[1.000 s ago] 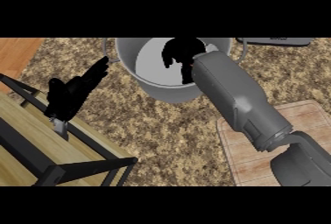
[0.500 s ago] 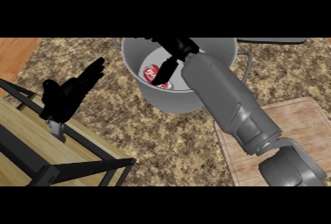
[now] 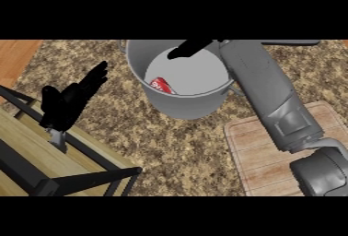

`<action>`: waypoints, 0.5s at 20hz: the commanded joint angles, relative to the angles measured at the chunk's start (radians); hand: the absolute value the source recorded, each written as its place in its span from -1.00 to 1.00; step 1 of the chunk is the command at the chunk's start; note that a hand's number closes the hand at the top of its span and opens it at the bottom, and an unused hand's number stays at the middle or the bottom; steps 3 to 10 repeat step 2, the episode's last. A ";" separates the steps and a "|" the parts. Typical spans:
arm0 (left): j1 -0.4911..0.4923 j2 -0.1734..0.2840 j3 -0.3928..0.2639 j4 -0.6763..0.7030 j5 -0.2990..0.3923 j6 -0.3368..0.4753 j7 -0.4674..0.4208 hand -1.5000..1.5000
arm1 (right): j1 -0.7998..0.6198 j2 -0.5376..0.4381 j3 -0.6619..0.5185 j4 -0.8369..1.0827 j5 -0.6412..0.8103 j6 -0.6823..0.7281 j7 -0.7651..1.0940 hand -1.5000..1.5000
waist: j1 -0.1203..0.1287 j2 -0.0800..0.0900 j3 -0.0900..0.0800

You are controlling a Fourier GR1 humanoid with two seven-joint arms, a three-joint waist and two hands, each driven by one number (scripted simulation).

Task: Pick the can from the cutting board and place it in the pot

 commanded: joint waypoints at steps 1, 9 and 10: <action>0.143 -0.118 -0.066 0.080 0.013 0.020 -0.016 0.00 | 0.015 -0.078 -0.084 0.013 -0.071 0.043 -0.055 -1.00 | -0.005 0.023 -0.030; 0.132 -0.106 -0.049 0.083 0.015 0.026 0.007 0.00 | 0.009 -0.072 -0.100 0.012 -0.085 0.036 -0.056 -1.00 | -0.010 0.015 -0.030; 0.132 -0.106 -0.049 0.083 0.015 0.026 0.007 0.00 | 0.009 -0.072 -0.100 0.012 -0.085 0.036 -0.056 -1.00 | -0.010 0.015 -0.030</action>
